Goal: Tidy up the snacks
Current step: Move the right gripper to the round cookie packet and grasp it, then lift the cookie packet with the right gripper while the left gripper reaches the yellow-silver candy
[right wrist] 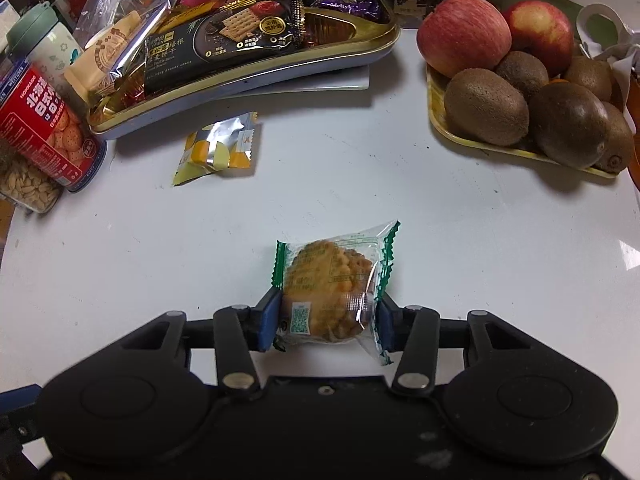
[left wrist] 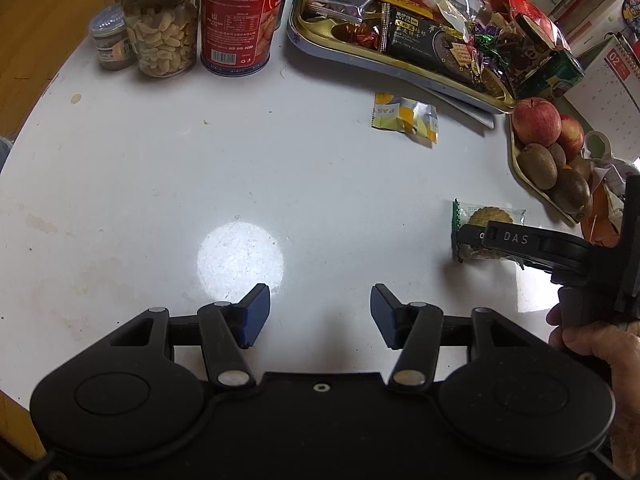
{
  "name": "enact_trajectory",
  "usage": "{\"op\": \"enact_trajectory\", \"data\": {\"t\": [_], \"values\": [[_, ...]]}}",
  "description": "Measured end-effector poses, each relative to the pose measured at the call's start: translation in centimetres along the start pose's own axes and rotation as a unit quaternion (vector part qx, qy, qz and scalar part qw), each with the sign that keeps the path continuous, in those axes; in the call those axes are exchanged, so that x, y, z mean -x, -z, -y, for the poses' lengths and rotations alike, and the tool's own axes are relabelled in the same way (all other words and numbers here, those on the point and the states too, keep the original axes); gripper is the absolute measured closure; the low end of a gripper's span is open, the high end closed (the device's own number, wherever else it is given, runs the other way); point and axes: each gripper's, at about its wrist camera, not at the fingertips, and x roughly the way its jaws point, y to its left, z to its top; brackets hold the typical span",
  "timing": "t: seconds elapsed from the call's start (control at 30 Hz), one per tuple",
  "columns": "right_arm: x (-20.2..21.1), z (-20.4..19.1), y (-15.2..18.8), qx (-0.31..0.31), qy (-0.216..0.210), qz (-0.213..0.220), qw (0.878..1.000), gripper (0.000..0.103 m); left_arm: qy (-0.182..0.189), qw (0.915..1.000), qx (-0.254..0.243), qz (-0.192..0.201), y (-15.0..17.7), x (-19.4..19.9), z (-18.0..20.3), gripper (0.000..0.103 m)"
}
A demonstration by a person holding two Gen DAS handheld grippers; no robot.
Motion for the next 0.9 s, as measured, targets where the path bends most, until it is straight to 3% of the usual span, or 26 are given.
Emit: {"op": "enact_trajectory", "data": {"t": [0.1,0.37,0.6,0.67,0.8,0.9], "values": [[0.5,1.0,0.4,-0.020,-0.011,-0.002,1.000,0.054,-0.004,1.0000,-0.005,-0.002,0.0,-0.2,0.1,0.043],[2.8,4.1,2.7,-0.062,-0.037,0.002,0.997,0.070,-0.011,0.9997,-0.021,-0.002,0.3,-0.5,0.5,0.044],[3.5,5.9,4.0,-0.078,-0.049,0.001,0.996,0.071,-0.020,0.9992,-0.035,0.000,0.5,-0.8,1.0,0.044],[3.5,6.0,4.1,-0.080,-0.052,0.001,0.995,0.072,-0.017,0.9990,-0.041,0.002,0.5,-0.8,1.1,0.049],[3.9,6.7,4.1,-0.094,-0.076,0.000,0.993,0.077,-0.015,0.9950,-0.096,0.025,-0.9,-0.7,2.1,0.058],[4.9,7.5,4.4,-0.098,-0.080,0.008,0.992,0.079,-0.029,0.9846,-0.163,0.055,-3.2,-1.2,3.6,0.058]]}}
